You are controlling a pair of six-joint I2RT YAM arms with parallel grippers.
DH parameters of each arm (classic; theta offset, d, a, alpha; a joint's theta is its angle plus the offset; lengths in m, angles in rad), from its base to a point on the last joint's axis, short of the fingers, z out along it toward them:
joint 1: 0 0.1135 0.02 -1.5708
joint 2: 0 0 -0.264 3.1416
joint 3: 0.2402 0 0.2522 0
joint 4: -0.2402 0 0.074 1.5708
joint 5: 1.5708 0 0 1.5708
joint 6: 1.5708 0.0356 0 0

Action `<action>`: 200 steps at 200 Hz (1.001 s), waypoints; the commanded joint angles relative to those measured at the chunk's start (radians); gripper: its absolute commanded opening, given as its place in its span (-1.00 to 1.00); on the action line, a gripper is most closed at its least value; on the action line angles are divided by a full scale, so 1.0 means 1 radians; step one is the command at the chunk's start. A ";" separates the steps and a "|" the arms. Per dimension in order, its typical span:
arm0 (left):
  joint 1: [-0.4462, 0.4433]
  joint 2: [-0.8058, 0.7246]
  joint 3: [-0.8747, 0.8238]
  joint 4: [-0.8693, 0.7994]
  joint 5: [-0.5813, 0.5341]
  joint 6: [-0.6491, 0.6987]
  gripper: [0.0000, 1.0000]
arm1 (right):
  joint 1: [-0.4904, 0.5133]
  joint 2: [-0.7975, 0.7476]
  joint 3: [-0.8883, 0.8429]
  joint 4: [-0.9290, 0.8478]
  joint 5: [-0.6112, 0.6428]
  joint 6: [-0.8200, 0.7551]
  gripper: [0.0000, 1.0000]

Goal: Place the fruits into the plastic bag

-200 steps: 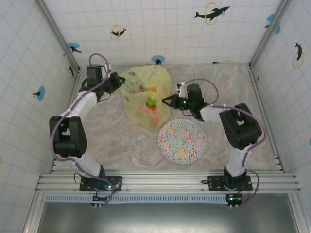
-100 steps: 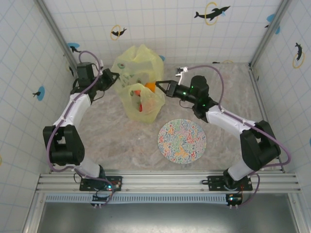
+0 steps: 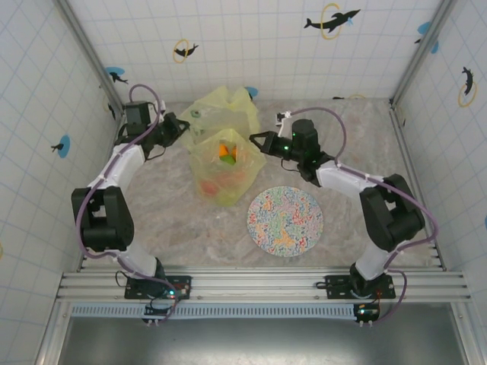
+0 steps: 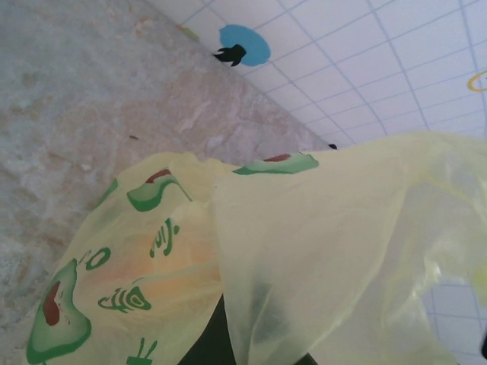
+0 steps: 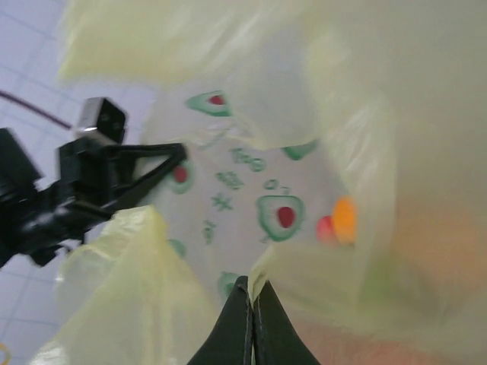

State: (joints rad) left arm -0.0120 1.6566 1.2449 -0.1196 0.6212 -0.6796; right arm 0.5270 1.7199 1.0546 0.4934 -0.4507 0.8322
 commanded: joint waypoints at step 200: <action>0.001 -0.676 -0.796 0.509 -0.628 0.017 0.87 | -0.226 -0.456 -0.269 -0.377 0.681 -0.660 0.84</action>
State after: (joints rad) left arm -0.0120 1.0042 0.5423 0.3126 0.1932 -0.6556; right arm 0.3191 1.2919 0.8608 0.1055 0.0528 0.2432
